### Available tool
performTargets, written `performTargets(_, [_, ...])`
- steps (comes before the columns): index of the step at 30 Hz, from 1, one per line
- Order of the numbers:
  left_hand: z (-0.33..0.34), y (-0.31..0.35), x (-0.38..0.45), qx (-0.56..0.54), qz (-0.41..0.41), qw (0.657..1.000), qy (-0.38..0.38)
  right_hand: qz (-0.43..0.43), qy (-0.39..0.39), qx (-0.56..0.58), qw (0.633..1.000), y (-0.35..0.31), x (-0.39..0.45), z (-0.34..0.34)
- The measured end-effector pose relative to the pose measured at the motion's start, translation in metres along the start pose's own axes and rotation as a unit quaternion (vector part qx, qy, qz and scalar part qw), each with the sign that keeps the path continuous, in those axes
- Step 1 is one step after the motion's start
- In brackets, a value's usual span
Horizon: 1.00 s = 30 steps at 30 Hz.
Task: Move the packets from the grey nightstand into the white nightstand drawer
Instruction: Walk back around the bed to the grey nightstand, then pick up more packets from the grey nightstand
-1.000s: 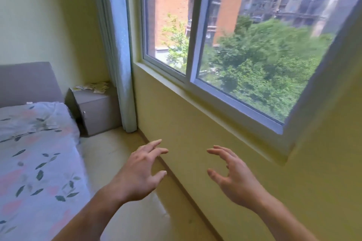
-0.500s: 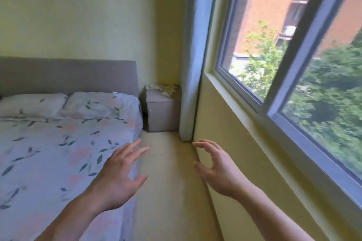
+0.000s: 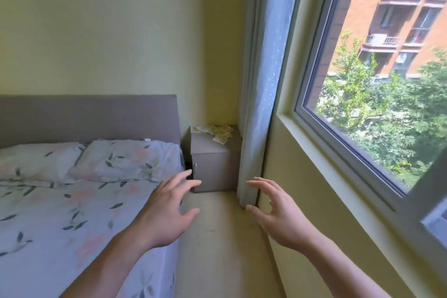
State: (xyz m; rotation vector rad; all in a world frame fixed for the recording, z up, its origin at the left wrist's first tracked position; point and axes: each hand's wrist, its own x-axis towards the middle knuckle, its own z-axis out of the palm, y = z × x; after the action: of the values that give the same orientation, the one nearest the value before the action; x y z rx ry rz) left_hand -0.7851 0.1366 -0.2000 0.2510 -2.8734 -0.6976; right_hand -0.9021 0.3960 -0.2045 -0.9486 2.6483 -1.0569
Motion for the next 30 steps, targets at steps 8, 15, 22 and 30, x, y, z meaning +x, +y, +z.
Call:
performTargets(8, [0.021,-0.031,0.176,-0.006,0.012,1.0,-0.006,-0.001,-0.002,0.004,1.0,0.059,0.169,-0.008])
performTargets(15, [0.027,-0.075,0.317,-0.01,-0.038,0.999,-0.002,-0.007,-0.044,0.023,0.999,0.107,0.334,-0.011])
performTargets(22, [0.019,-0.135,0.404,-0.003,-0.117,0.993,0.022,-0.041,-0.108,0.033,0.993,0.119,0.491,0.002])
performTargets(30, [0.037,-0.228,0.521,-0.008,-0.158,0.987,0.007,-0.038,-0.147,0.013,0.988,0.144,0.648,0.047])
